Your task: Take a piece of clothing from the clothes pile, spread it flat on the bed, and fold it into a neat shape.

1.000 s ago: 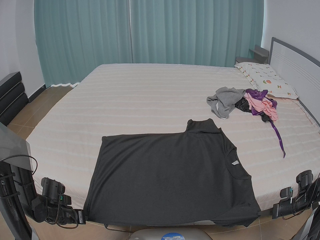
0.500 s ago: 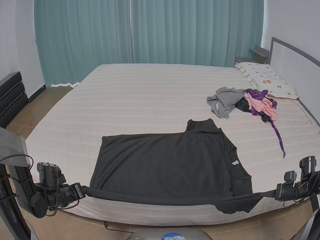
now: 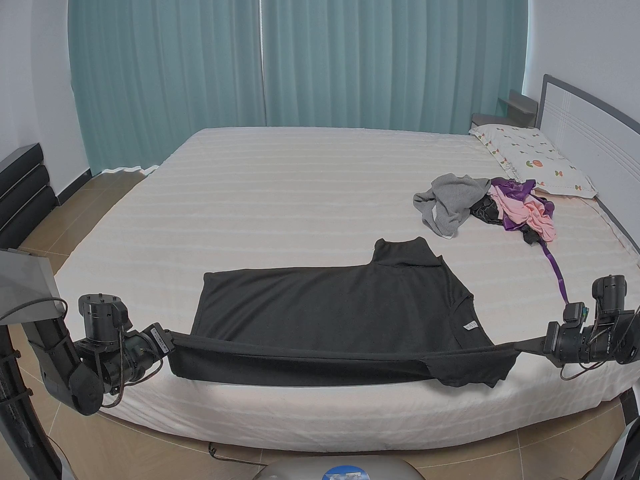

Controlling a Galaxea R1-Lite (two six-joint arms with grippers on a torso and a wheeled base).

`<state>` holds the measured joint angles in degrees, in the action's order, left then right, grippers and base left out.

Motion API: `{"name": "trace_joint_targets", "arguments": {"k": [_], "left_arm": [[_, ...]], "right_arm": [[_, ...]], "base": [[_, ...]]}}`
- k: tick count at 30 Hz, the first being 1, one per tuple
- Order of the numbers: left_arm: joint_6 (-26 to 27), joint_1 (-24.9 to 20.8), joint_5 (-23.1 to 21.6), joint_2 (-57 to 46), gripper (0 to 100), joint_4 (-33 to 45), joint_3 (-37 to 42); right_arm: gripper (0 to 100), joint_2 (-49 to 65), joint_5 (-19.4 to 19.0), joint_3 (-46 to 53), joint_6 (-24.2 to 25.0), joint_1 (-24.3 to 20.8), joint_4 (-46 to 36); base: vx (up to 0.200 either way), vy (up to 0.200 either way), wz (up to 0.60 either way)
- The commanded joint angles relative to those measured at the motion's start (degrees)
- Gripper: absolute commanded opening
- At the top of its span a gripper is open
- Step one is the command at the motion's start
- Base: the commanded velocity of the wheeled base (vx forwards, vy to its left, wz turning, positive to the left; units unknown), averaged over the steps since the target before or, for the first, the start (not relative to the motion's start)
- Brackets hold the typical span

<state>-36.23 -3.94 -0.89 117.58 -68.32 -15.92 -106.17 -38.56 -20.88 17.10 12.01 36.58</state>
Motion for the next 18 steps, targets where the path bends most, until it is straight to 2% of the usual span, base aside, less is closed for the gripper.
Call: {"name": "trace_joint_targets", "arguments": {"k": [1,10,18], "left_arm": [[0.0,-0.7,0.3,-0.4,0,0.1,-1.0],[0.2,-3.0,0.4,0.0,0,2.5,-1.0],[0.2,-2.8,0.4,0.2,0,4.8,-3.5]], "right_arm": [[0,0.0,0.1,-1.0,0.0,-0.3,-0.1],[0,0.3,0.2,-1.0,0.0,-0.6,-0.1],[0,-0.2,0.2,-2.2,0.1,-1.4,-0.5]], "base": [[0.000,0.000,0.00],[0.000,0.000,0.00],[0.000,0.000,0.00]]}}
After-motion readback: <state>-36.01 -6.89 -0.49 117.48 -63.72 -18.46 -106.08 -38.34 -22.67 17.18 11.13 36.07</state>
